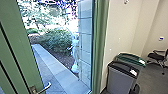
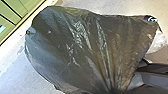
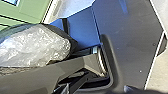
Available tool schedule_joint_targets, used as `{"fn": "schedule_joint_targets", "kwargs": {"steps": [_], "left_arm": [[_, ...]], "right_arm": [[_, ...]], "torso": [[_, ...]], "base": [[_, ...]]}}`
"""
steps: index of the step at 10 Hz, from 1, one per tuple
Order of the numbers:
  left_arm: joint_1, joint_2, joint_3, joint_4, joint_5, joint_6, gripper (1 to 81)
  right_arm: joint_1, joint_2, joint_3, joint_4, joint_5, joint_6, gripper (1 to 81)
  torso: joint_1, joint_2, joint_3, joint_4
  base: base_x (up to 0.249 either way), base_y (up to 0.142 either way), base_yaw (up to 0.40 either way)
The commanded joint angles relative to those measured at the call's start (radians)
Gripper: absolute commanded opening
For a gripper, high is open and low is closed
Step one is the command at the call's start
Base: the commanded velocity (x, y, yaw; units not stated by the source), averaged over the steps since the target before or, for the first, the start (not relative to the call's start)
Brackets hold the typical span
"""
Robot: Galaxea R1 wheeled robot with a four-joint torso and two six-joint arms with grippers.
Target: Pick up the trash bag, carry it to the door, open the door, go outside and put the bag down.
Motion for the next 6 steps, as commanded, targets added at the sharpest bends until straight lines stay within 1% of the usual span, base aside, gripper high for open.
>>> {"fn": "schedule_joint_targets", "kwargs": {"steps": [1,2,4,6], "left_arm": [[-0.032,-0.010,0.006,0.005,0.016,0.006,1.0],[-0.027,-0.015,0.012,0.005,0.015,0.006,1.0],[-0.023,-0.027,0.030,0.004,0.013,0.005,1.0],[-0.015,-0.050,0.076,0.002,-0.022,0.005,1.0]], "right_arm": [[0.019,0.008,0.014,-0.015,-0.052,-0.018,81.1],[0.016,0.008,0.014,-0.015,-0.043,-0.018,81.1],[0.004,0.007,0.016,-0.016,-0.003,-0.020,81.1],[0.004,0.005,0.020,-0.021,0.008,-0.021,81.1]], "torso": [[0.000,0.000,0.000,0.000],[0.000,0.000,0.000,0.000],[0.000,0.000,0.000,0.000],[0.000,0.000,0.000,0.000]], "base": [[0.000,0.000,0.176],[0.000,0.000,0.176],[0.000,0.000,0.175],[0.000,0.000,0.175]]}}
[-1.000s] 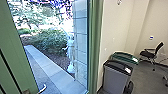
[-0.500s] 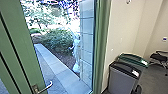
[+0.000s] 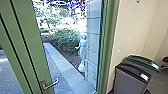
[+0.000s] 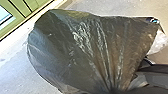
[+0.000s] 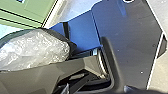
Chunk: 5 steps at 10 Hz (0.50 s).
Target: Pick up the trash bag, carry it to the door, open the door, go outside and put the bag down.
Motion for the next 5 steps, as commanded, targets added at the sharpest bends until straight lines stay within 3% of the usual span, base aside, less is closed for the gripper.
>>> {"fn": "schedule_joint_targets", "kwargs": {"steps": [1,5], "left_arm": [[-0.035,-0.029,0.043,0.002,0.031,0.005,1.0],[-0.035,-0.027,0.040,0.002,0.031,0.005,1.0]], "right_arm": [[0.029,0.011,0.015,-0.022,-0.054,-0.020,81.1],[0.038,0.015,0.015,-0.029,-0.064,-0.022,81.1]], "torso": [[0.000,0.000,0.000,0.000],[0.000,0.000,0.000,0.000]], "base": [[0.000,0.000,0.176],[0.000,0.000,0.190]]}}
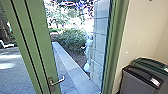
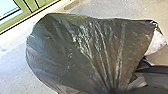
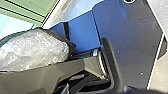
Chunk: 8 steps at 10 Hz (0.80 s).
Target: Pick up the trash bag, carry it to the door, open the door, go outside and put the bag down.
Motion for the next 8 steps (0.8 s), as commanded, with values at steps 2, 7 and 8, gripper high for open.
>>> {"fn": "schedule_joint_targets", "kwargs": {"steps": [2,7,8], "left_arm": [[-0.044,-0.005,0.000,0.004,0.057,0.005,1.0],[-0.045,-0.003,-0.001,0.039,0.064,0.003,1.0],[-0.045,-0.002,-0.001,0.042,0.071,0.005,1.0]], "right_arm": [[0.030,0.016,0.015,-0.025,-0.060,-0.017,81.1],[0.030,0.016,0.011,-0.025,-0.067,-0.017,81.1],[0.030,0.016,0.011,-0.024,-0.067,-0.017,81.1]], "torso": [[0.000,0.000,0.000,0.000],[0.000,0.000,0.000,0.000],[0.000,0.000,0.000,0.000]], "base": [[0.000,0.000,0.229],[0.000,0.000,0.250],[0.000,0.000,0.252]]}}
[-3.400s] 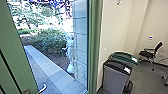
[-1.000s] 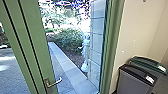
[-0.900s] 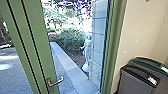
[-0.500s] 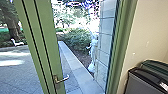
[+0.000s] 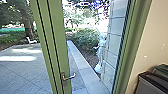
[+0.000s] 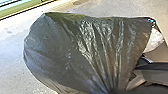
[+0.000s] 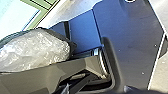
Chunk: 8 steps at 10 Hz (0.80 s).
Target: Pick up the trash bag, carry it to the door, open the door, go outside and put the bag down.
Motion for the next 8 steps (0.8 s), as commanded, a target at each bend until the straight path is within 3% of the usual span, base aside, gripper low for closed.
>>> {"fn": "schedule_joint_targets", "kwargs": {"steps": [1,8], "left_arm": [[-0.046,0.000,-0.001,0.030,0.063,0.005,1.0],[-0.046,0.003,-0.003,0.050,0.079,0.005,1.0]], "right_arm": [[0.030,0.013,0.009,-0.024,-0.060,-0.016,81.1],[0.030,0.016,0.009,-0.024,-0.061,-0.015,81.1]], "torso": [[0.001,0.000,0.000,0.000],[0.001,0.000,0.000,0.000]], "base": [[0.000,0.000,0.252],[0.000,0.000,0.256]]}}
